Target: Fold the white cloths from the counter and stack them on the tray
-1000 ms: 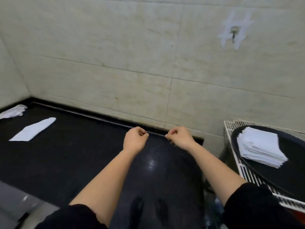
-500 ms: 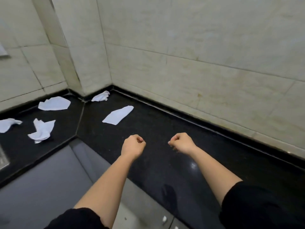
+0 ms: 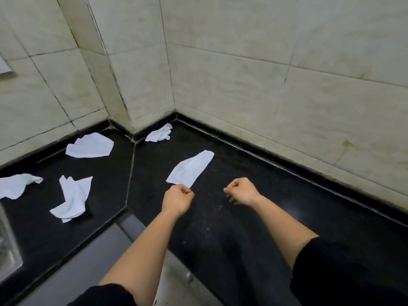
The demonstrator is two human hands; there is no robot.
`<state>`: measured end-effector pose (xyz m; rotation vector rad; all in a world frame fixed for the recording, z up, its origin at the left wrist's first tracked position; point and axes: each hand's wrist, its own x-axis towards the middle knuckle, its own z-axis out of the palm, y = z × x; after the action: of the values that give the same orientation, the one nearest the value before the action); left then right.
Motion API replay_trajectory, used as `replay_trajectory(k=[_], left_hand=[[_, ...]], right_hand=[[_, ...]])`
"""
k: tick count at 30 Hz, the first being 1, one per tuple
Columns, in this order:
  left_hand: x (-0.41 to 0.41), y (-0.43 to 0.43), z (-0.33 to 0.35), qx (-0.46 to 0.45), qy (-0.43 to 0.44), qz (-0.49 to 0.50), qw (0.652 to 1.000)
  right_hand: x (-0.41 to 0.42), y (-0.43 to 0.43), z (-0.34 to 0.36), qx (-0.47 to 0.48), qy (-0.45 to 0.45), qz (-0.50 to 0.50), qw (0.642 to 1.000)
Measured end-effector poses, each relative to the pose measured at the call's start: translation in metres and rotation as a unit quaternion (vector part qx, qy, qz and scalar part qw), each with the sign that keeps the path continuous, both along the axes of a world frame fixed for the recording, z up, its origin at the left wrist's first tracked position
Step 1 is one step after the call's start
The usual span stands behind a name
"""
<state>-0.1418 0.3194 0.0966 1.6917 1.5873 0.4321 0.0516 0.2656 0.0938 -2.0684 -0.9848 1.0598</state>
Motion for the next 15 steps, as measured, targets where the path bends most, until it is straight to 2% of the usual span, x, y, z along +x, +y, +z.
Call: replay_trajectory(k=[8, 15], left_hand=[[-0.011, 0.113, -0.033, -0.041, 0.026, 0.003, 0.999], [-0.012, 0.213, -0.062, -0.060, 0.052, -0.067, 0.995]], right_hand=[[-0.023, 0.103, -0.029, -0.042, 0.005, 0.009, 0.999], [-0.035, 0.180, -0.061, -0.077, 0.002, -0.048, 0.996]])
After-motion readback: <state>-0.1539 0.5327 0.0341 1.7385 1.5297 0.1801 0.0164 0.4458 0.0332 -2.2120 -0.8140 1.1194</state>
